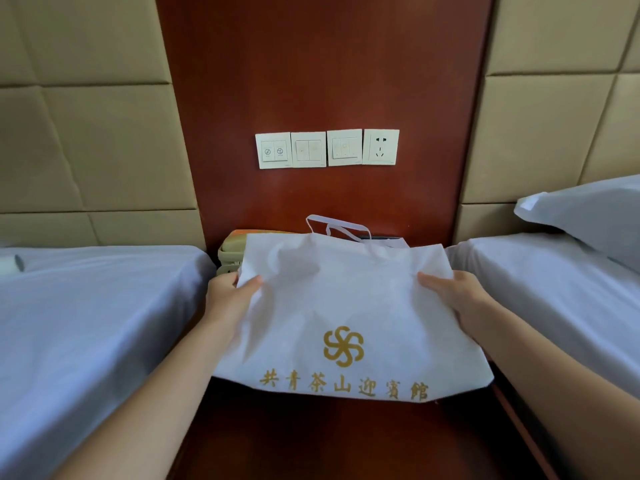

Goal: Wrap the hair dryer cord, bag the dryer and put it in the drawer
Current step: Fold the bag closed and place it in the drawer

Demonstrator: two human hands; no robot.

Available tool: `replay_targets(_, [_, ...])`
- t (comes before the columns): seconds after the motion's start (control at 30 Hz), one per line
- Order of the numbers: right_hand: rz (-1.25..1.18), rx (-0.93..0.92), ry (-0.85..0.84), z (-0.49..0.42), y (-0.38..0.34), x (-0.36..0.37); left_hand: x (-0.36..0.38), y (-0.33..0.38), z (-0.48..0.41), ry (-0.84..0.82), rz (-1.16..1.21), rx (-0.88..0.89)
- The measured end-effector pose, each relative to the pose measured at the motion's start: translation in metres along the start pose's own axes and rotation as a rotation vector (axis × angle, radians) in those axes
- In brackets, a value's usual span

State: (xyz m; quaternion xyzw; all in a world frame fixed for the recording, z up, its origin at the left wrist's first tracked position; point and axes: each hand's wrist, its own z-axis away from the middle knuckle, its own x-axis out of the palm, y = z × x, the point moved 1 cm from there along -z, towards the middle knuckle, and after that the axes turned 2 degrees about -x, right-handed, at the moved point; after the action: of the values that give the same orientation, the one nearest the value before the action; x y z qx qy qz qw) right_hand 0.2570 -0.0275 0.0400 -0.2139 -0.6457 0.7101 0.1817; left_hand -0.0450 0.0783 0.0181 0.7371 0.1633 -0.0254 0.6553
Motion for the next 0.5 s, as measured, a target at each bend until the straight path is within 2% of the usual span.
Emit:
replay_targets(0.23, [0.045, 0.055, -0.105, 0.082, 0.007, -0.037, -0.051, 0.013, 0.092, -0.101, -0.005, -0.031])
replay_targets(0.5, [0.19, 0.138, -0.152, 0.124, 0.055, -0.058, -0.079, -0.024, 0.152, -0.205, -0.125, -0.138])
